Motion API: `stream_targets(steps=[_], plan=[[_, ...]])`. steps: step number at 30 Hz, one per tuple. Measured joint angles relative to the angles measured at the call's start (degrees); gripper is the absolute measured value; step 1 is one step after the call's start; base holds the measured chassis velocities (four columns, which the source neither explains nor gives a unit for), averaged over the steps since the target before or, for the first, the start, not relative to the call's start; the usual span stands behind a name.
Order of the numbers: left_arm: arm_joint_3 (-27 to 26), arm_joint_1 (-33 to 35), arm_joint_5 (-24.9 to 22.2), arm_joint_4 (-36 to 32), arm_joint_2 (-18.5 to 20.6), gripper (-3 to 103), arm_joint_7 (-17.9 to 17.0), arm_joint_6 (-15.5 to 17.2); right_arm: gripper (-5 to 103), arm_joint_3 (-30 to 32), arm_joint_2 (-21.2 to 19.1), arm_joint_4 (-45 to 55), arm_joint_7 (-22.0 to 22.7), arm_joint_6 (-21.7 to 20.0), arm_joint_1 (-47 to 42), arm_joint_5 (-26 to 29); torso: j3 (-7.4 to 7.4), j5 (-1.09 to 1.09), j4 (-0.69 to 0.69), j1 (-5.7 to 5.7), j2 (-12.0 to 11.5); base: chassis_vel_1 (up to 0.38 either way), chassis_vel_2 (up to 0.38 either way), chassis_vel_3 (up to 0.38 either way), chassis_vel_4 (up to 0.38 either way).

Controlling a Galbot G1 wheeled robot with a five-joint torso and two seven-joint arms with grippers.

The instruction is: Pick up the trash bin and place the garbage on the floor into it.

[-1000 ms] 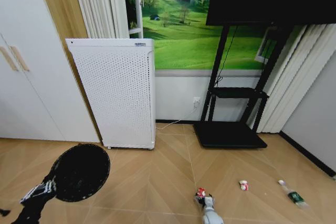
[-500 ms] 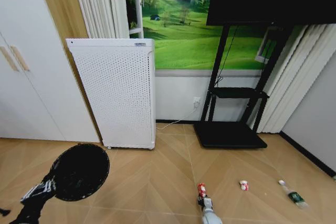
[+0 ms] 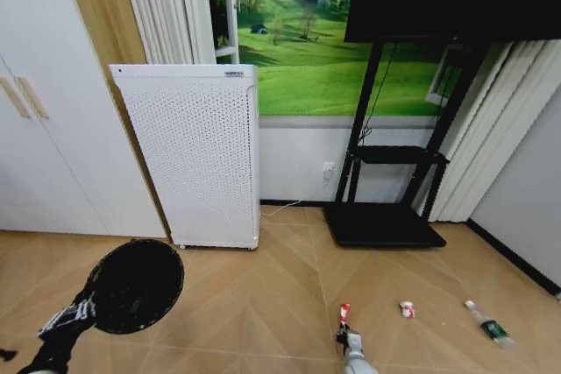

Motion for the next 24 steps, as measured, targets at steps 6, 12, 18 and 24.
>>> stream_targets(steps=[6, 12, 18, 24], plan=[[3.39, -2.36, -3.77, 3.32, 4.35, 7, -1.03, 2.25, 10, 1.11, -2.72, 14.51, -2.04, 0.49, -7.82, 3.75, 0.00, -0.02, 0.00, 0.00, 0.00, 0.000, 0.000, 0.000, 0.000], [11.85, -8.46, -13.23, 9.39, 12.21, 7, -3.97, 4.37, 10, 2.99, -5.25, 28.80, -5.98, 3.25, -15.32, 5.73, 0.00, -0.01, 0.00, 0.00, 0.00, 0.000, 0.000, 0.000, 0.000], [22.63, -21.98, -17.13, 19.72, 18.09, 7, -4.76, 4.30, 10, 3.04, -7.00, 46.71, -7.33, 3.16, -25.25, 11.41, 0.00, -0.02, -0.02, 0.00, 0.00, 0.000, 0.000, 0.000, 0.000], [40.01, -35.77, -17.64, 33.01, 22.56, 7, -1.19, 3.45, 10, 1.18, -6.21, 58.97, -8.39, 4.54, -32.32, 10.05, 0.01, -0.02, 0.00, 0.01, 0.00, 0.000, 0.000, 0.000, 0.000]])
